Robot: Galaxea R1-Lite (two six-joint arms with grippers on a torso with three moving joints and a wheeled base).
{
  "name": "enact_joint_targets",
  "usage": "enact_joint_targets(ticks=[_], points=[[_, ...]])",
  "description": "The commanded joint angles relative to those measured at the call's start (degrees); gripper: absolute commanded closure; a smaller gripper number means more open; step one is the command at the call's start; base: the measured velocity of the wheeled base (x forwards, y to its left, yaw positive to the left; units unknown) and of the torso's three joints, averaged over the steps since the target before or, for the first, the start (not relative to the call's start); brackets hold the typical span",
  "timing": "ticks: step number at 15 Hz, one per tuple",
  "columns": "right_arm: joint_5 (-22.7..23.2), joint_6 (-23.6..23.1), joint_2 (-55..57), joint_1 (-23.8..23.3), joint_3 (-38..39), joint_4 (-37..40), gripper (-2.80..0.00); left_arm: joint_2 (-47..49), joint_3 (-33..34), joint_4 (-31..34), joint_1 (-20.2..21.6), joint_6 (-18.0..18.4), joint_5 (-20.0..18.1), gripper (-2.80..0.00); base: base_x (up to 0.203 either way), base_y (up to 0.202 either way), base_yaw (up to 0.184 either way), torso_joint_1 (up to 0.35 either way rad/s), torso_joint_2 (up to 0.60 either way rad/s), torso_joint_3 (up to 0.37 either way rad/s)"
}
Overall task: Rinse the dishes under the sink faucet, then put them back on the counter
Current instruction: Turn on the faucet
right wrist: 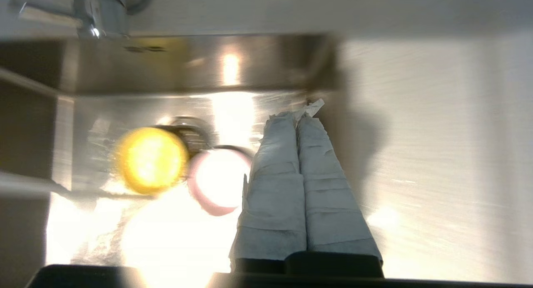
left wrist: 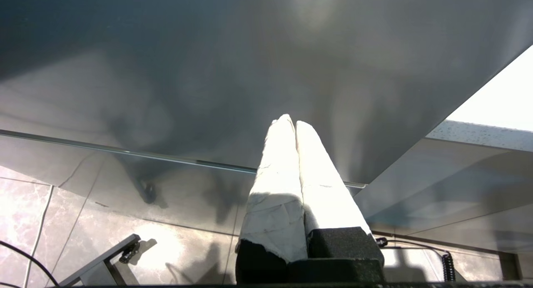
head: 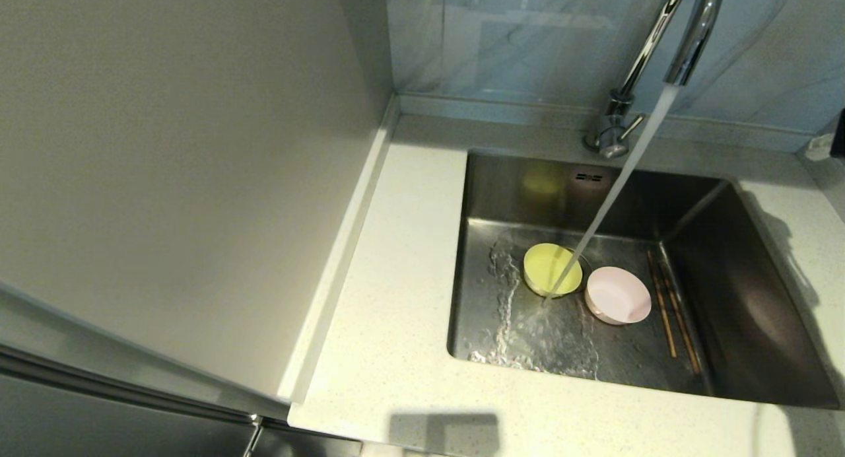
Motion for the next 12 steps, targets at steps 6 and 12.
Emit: enact_joint_targets(ticks=[6, 12], points=[[-9.4, -13.7, -32.4, 0.1, 27.0, -15.8, 0.00, -0.2, 0.0, 0.0, 0.0, 0.0, 0.0, 0.00, 0.000, 0.000, 0.000, 0.000, 0.00, 0.000], [-11.1, -15.2, -60.0, 4.2, 49.1, -17.5, 0.00, -0.2, 0.0, 0.0, 0.0, 0.0, 0.0, 0.00, 0.000, 0.000, 0.000, 0.000, 0.00, 0.000]])
